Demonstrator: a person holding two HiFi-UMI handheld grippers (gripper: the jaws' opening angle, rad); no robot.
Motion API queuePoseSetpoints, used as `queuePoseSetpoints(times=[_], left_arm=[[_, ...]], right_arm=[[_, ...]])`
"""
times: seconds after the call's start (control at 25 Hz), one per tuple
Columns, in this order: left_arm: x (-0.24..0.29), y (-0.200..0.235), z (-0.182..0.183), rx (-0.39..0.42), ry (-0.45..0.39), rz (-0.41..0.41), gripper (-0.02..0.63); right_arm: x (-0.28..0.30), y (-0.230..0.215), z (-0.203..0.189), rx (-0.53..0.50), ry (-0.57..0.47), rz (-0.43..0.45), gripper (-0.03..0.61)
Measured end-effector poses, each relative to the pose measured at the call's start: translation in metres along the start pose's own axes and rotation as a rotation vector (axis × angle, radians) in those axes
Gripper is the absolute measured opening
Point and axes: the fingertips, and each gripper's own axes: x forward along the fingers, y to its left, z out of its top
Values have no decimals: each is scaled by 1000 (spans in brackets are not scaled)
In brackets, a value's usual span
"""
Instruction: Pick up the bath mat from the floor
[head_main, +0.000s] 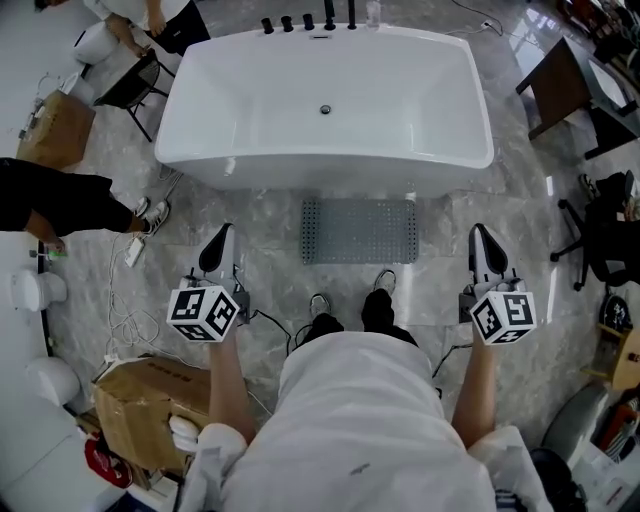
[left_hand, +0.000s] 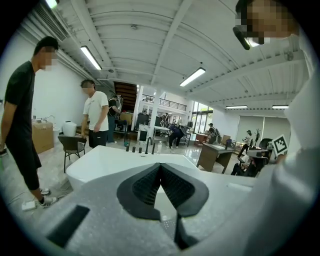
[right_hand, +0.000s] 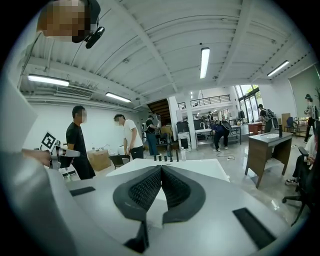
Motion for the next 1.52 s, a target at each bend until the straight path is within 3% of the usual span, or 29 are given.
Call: queuePoseSetpoints(times=[0.56, 0.84, 1.08, 1.28, 1.52], left_arm=[[63, -62, -11, -31, 66, 85, 12], [76, -53, -29, -38, 120, 95, 12], [93, -30, -47, -43, 170, 56, 12], [127, -16, -76, -14, 230, -2, 12], [162, 9, -130, -36, 293, -59, 12]], right_arm=[[35, -103, -30, 21, 112, 71, 8], [57, -101, -53, 37, 167, 81, 8], [76, -84, -59, 21, 188, 55, 8], [98, -87, -82, -10, 238, 12, 8], [119, -84, -136, -28, 331, -34, 8]])
